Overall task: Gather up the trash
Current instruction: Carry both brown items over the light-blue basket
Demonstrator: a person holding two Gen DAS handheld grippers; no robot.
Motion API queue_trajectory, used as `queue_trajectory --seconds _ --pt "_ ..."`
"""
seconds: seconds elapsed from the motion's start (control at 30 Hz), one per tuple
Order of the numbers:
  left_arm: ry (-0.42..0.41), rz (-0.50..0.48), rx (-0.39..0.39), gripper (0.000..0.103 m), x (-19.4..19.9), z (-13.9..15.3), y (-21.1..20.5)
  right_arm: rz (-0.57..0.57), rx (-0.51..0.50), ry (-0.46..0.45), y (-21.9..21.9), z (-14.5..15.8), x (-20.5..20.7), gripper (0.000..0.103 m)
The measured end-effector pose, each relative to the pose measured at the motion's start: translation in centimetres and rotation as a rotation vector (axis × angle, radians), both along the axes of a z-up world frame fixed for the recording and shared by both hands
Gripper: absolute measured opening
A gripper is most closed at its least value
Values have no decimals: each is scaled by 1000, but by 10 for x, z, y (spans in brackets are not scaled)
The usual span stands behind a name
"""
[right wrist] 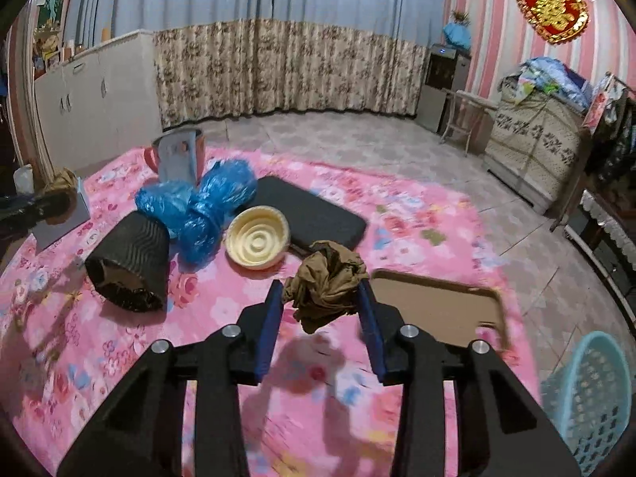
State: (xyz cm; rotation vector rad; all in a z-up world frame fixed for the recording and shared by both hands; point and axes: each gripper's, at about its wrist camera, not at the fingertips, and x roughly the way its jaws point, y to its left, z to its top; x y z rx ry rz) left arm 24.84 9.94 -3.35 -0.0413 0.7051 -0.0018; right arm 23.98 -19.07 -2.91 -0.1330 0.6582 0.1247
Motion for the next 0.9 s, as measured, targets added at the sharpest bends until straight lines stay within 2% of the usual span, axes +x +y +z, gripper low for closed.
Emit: queue_trajectory --seconds 0.23,0.47,0.63,0.9 --pt "-39 -93 31 46 -22 16 -45 -46 1 -63 -40 35 -35 38" --pt "-81 -197 0 46 -43 38 -96 -118 0 -118 -90 65 -79 38" --pt "-87 -256 -5 46 -51 48 -138 -192 29 -132 -132 68 -99 38" --pt "-106 -318 4 46 -56 53 -206 -313 64 -122 -196 55 -121 38"
